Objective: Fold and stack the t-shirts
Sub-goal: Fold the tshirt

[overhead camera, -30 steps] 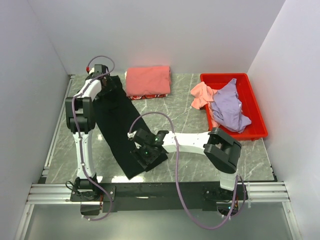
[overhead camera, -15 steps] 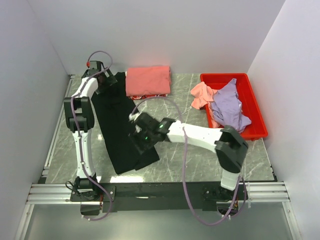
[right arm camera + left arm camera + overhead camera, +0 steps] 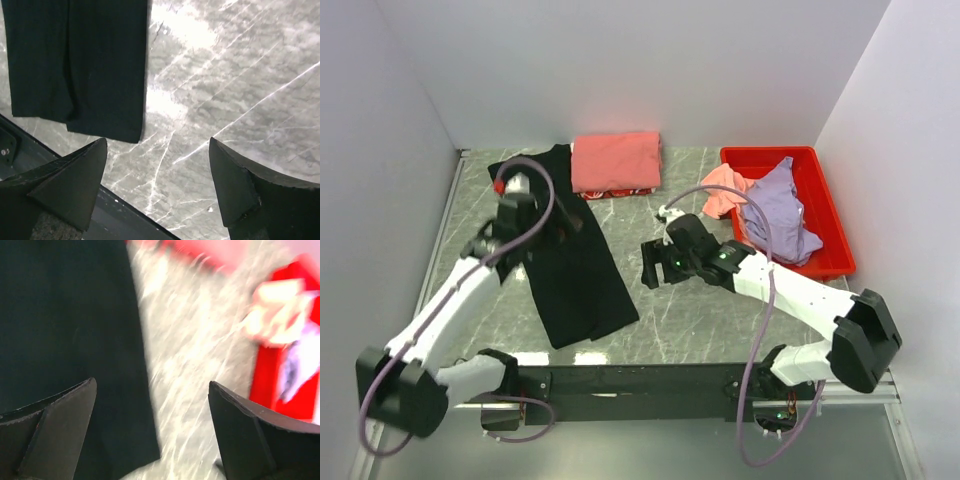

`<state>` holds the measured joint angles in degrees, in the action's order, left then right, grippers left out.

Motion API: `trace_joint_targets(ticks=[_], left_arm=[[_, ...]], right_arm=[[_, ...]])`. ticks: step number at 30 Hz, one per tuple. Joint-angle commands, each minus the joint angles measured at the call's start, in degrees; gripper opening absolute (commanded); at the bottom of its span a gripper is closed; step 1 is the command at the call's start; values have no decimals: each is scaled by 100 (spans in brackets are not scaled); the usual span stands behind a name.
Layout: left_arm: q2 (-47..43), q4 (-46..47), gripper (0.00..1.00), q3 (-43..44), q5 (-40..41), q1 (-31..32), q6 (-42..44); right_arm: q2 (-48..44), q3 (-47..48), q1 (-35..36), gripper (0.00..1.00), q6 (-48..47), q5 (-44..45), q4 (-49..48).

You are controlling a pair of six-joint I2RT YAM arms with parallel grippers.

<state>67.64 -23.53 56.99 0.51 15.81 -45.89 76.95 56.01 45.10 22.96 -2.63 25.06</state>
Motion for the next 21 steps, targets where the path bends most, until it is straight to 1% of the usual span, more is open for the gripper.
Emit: trace_joint_targets(ticks=[1, 3, 4, 5, 6, 7, 8, 9, 10, 11, 12, 13, 16, 21], left_arm=[[-695, -1142, 100, -908, 1132, 342, -1033], [-1136, -1521, 99, -1382, 1188, 597, -1272], [-1504, -1915, 99, -1653, 1205, 903, -1639], [-1647, -2049, 99, -1787, 1145, 1080, -1808], [-1779, -2198, 99, -1927, 1092, 1412, -2245], [-1937, -2409, 99, -2068, 1022, 1572, -2423], [-1999, -2498, 99, -2322, 847, 1713, -2599], [-2017, -2594, 99, -2437, 802, 2002, -2844], [-2026, -2752, 99, -2621, 766, 2152, -3230], [-2009, -2858, 100, -2675, 749, 2285, -3416], [-1983, -2972, 99, -2711, 801, 2529, -3792], [-1939, -3086, 100, -2737, 853, 2628, -3918], [-1798, -3403, 94, -2755, 924, 2822, -4235], [-1657, -3132, 77, -2983, 1029, 2857, -4463]], right_arm=[[-417, -265, -72, 89, 51, -228, -493], [-444, -353, -81, 90, 77, -387, -607], [-418, -415, -80, 90, 86, -422, -642], [-417, -450, -80, 90, 86, -492, -669], [-400, -477, -80, 90, 129, -536, -704], [-391, -538, -89, 91, 138, -606, -739], [-374, -564, -81, 90, 147, -685, -809], [-330, -591, -80, 91, 182, -851, -844], [-303, -635, -89, 90, 200, -905, -906], [-268, -652, -72, 91, 217, -958, -924], [-198, -661, -72, 91, 218, -1089, -941], [-154, -696, -54, 91, 218, -1134, -968], [22, -732, 7, 91, 244, -1195, -1012], [399, -714, 104, 91, 305, -1222, -1056]])
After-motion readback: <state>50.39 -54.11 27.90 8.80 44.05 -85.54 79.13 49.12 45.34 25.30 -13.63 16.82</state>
